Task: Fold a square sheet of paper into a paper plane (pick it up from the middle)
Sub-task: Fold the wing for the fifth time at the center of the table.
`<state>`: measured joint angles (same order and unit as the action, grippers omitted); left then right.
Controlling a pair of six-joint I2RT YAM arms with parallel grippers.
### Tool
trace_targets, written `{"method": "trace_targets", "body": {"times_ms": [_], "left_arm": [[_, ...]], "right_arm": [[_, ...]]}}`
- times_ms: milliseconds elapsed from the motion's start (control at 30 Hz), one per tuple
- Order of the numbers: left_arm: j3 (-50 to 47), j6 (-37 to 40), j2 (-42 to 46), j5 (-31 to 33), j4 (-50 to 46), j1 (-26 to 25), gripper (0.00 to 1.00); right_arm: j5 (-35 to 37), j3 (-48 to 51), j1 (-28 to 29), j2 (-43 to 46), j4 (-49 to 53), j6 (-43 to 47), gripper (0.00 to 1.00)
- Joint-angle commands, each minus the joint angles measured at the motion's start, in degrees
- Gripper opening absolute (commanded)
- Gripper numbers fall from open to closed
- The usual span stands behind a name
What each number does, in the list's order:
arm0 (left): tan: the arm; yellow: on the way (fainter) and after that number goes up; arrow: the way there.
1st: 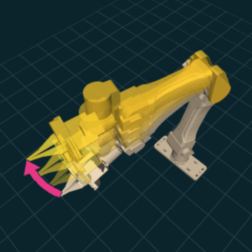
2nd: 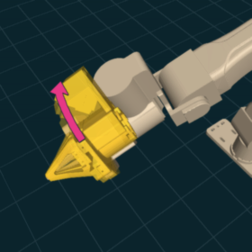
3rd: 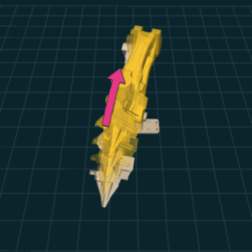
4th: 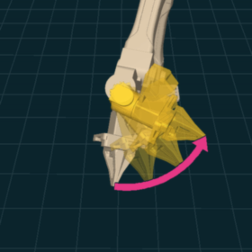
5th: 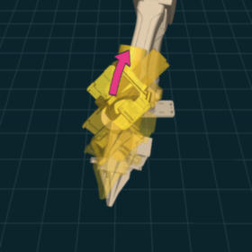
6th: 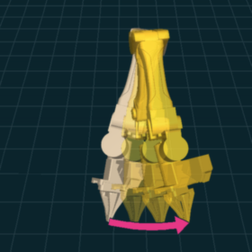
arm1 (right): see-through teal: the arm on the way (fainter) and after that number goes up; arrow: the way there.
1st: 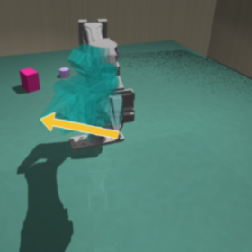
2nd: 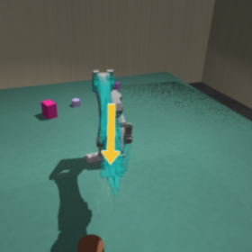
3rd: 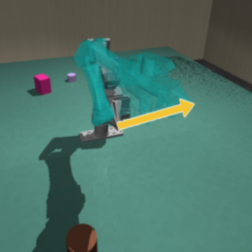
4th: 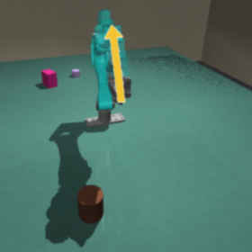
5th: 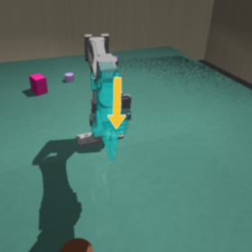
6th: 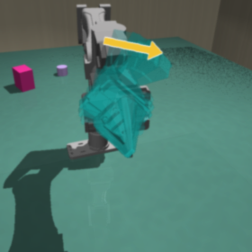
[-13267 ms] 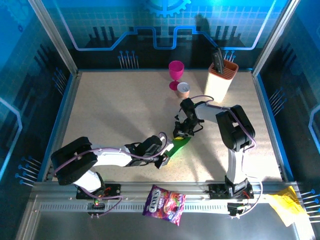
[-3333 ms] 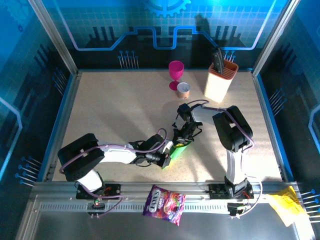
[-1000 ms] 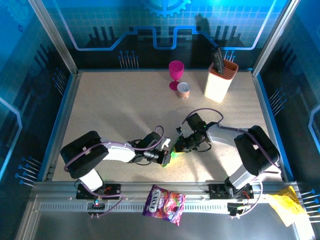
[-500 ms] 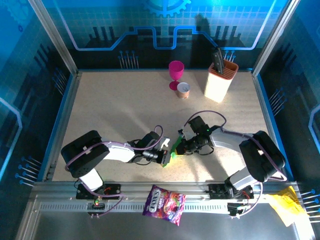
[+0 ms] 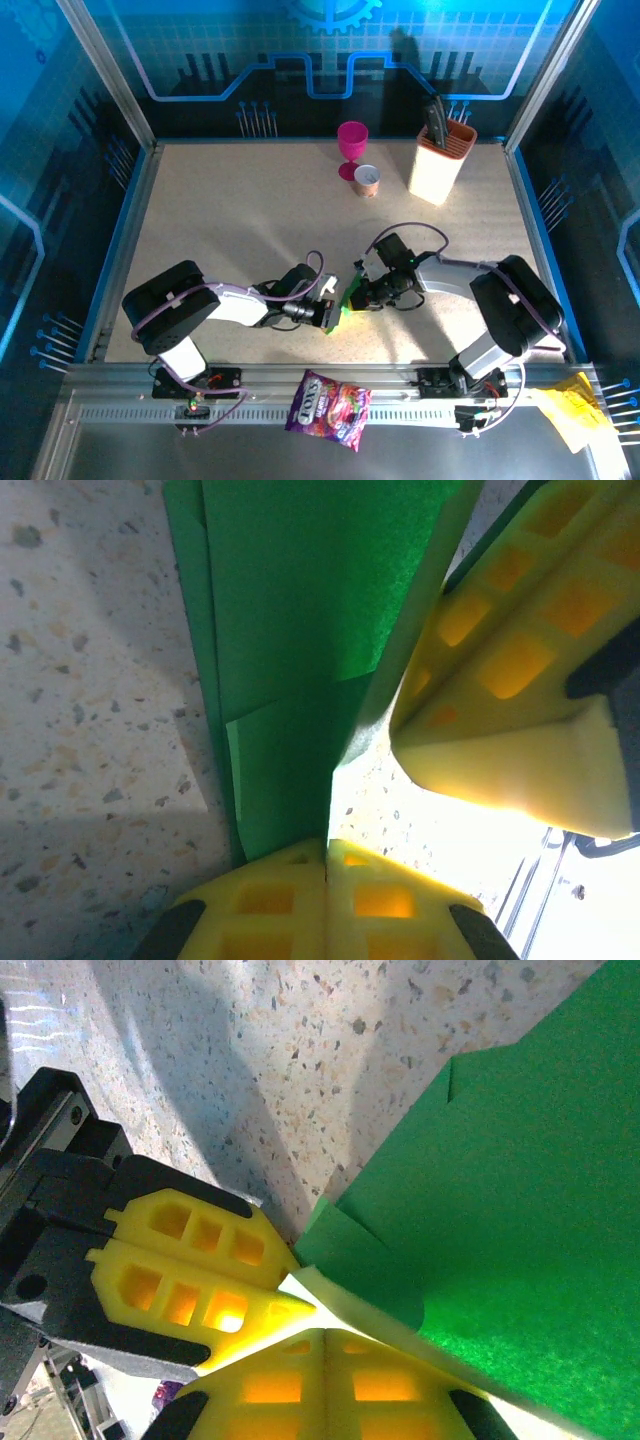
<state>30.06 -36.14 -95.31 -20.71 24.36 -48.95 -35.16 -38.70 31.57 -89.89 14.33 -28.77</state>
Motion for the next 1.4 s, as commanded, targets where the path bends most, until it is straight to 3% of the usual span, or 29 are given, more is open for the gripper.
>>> {"method": "trace_targets", "body": {"times_ms": [0,1367], "left_arm": [[-2.67,-0.64,-2.70,1.47,-5.40,0.25,0.00],[-5.37,-2.44,-1.53,2.60,-2.54,0.28,0.00]], "right_arm": [[-0.34,-1.74,0.86,-1.57,-0.88,-0.66,0.00],[3.03,-6.17,0.74,-13.27,-1.96,-1.23,0.00]]}}
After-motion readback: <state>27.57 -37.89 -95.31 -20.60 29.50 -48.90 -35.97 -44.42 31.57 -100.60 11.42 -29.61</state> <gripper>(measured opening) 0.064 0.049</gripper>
